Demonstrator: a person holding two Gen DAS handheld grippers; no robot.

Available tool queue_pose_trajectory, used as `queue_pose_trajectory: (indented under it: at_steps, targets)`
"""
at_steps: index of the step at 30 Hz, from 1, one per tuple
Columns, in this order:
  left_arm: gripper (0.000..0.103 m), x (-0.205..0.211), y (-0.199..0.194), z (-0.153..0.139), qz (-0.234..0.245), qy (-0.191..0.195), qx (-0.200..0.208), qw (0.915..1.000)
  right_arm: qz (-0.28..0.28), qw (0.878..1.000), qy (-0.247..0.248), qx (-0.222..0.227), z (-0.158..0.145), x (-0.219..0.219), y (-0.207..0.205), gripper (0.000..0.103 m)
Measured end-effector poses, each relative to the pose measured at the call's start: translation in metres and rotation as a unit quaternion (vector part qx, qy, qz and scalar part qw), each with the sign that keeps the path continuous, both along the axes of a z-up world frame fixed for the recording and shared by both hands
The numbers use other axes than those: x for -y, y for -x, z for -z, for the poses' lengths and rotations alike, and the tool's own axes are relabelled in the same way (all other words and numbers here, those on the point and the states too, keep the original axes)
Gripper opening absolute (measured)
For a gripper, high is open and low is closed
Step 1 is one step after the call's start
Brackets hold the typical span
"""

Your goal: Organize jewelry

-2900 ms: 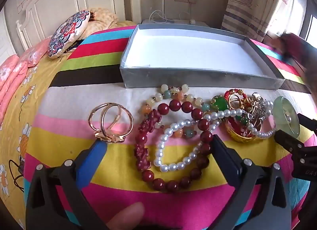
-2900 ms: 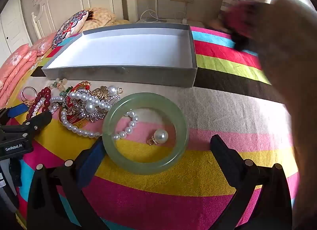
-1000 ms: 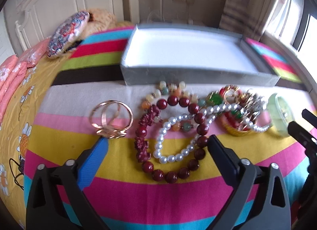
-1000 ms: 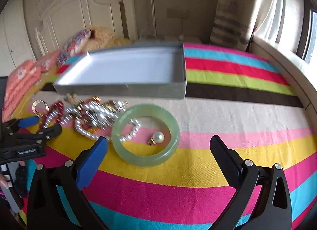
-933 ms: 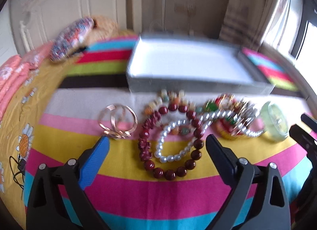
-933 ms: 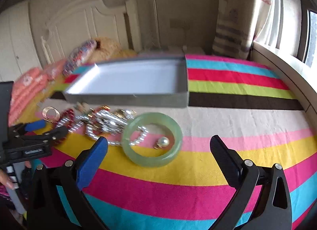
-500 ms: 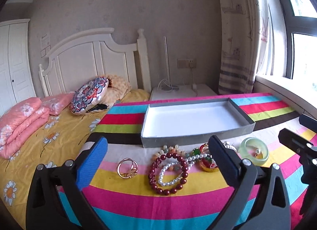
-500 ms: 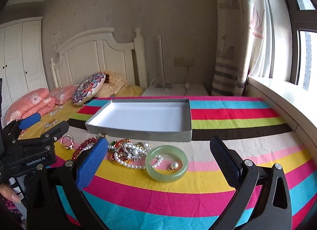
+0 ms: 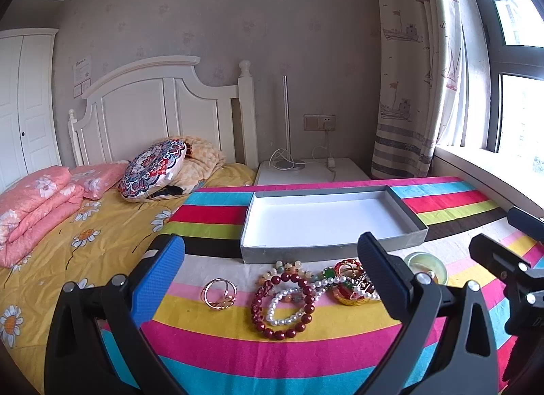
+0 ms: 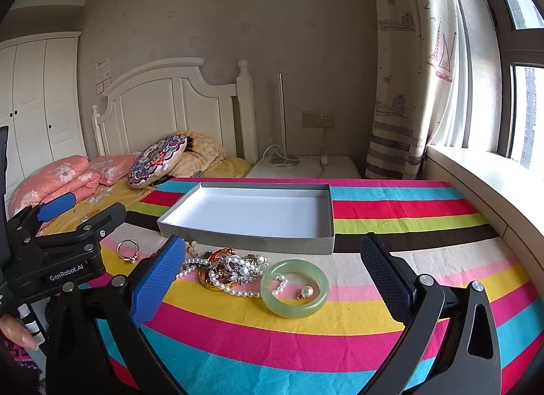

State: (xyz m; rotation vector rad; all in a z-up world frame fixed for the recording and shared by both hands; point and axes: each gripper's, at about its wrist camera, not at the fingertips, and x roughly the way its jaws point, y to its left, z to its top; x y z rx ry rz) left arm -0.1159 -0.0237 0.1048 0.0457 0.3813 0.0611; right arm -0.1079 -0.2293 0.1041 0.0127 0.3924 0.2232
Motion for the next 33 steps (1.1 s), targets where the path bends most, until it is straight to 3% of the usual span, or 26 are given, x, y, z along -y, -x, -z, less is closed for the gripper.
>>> queue_pose_trajectory:
  at_steps: [16, 33]
  targets:
    - [0.101, -0.001, 0.007, -0.004, -0.003, 0.011, 0.011, 0.9999, 0.001, 1.0, -0.004, 0.009, -0.002, -0.002, 0.006, 0.099]
    - [0.101, -0.004, 0.011, 0.001, -0.001, 0.027, 0.005, 0.9996, -0.002, 1.0, 0.023, -0.017, 0.012, -0.008, 0.0, 0.099]
